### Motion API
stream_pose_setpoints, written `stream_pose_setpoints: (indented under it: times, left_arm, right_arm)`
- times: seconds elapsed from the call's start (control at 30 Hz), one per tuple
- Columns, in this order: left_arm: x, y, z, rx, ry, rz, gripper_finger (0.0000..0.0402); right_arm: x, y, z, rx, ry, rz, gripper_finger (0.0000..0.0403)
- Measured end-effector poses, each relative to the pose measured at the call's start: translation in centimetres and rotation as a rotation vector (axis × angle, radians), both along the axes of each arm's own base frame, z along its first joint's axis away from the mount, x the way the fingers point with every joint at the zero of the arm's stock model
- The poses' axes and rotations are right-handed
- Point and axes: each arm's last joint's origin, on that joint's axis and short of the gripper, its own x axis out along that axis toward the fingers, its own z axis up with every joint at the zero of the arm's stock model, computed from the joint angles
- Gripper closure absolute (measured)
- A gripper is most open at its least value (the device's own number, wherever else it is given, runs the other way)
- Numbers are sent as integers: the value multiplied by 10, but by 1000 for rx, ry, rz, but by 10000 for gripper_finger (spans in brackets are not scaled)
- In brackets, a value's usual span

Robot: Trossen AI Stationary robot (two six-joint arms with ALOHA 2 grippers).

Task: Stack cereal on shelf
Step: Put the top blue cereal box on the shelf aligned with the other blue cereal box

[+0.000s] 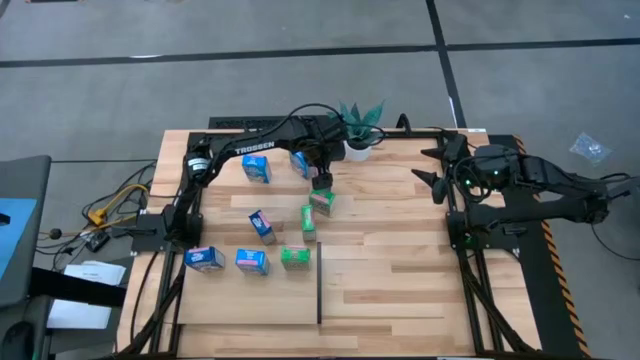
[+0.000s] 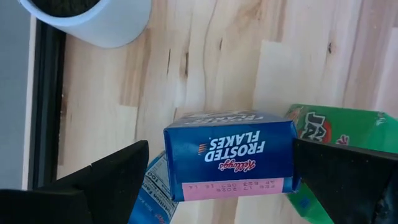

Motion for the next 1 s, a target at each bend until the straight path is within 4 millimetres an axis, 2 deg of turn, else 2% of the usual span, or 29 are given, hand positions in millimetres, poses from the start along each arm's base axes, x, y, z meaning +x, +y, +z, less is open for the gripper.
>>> stream_pose_setpoints:
  times: [0.33, 0.63, 0.77, 1.0]
  left_arm:
    - [-2, -2, 16, 5, -3, 10, 19]
    - [-3, -3, 16, -1, 13, -6, 19]
    - [-4, -1, 16, 6, 17, -4, 19]
    - [-6, 4, 16, -19, 9, -28, 19]
  right_arm:
    - [0, 0, 0, 0, 1, 0, 81]
    - [1, 0, 0, -1, -3, 0, 81]
    - [20, -2, -7, -13, -5, 6, 81]
    - [69, -8, -24, -81, -62, 70, 84]
